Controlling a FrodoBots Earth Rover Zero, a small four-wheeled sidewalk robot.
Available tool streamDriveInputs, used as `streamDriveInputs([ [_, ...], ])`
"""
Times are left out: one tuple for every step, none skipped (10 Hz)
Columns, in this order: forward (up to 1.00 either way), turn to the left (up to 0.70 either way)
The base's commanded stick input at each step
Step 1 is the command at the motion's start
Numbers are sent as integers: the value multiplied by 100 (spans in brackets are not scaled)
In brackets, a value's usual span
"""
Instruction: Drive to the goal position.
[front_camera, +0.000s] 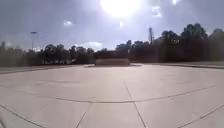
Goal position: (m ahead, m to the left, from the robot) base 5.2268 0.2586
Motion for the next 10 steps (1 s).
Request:
streamDriveInputs([
  [70,0],
  [70,0],
  [70,0],
  [70,0],
  [70,0],
  [70,0],
  [70,0],
  [70,0],
  [70,0],
  [70,0],
])
